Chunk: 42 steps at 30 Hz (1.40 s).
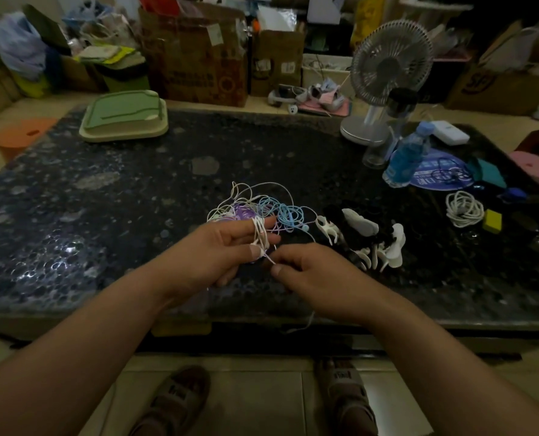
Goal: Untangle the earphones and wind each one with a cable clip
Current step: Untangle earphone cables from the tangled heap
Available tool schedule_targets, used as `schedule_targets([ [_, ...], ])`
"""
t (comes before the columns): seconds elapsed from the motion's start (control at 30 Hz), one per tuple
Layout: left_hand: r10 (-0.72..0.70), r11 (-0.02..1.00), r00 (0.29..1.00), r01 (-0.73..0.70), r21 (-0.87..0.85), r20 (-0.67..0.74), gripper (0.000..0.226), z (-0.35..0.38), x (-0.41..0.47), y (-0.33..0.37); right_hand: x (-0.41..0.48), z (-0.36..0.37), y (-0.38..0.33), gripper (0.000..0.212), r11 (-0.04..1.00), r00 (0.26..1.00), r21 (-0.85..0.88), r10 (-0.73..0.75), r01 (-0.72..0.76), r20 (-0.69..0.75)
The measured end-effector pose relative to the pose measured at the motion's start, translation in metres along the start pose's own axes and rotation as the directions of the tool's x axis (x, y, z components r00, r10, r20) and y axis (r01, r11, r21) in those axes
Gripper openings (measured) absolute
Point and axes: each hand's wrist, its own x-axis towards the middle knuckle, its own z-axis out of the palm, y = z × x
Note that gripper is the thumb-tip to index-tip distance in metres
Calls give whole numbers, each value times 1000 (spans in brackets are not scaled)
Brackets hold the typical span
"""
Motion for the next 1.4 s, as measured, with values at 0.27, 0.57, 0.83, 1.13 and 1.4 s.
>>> schedule_targets([
  [0.27, -50, 795, 989, -47, 605, 142, 21, 3, -2, -11, -1, -20, -2, 14, 999, 986, -26, -43, 39, -158],
  [0.57, 75, 956, 961, 7, -295, 265, 49, 3, -11, 9, 3, -17, 15, 28, 847, 996, 528, 89, -68, -14],
  [0.83, 14, 993, 996, -4, 114, -91, 41, 7, -2, 0, 2, 7, -1, 22, 997, 1000, 83, 5, -4, -17],
  [1.13, -81, 819, 977, -48, 572, 197, 26, 5, -5, -7, 2, -21, 4, 11, 992, 979, 107, -43, 65, -200],
  [1.4, 102, 957, 944, -7, -290, 313, 44, 7, -11, 8, 8, -11, 13, 15, 721, 998, 692, 55, -37, -4],
])
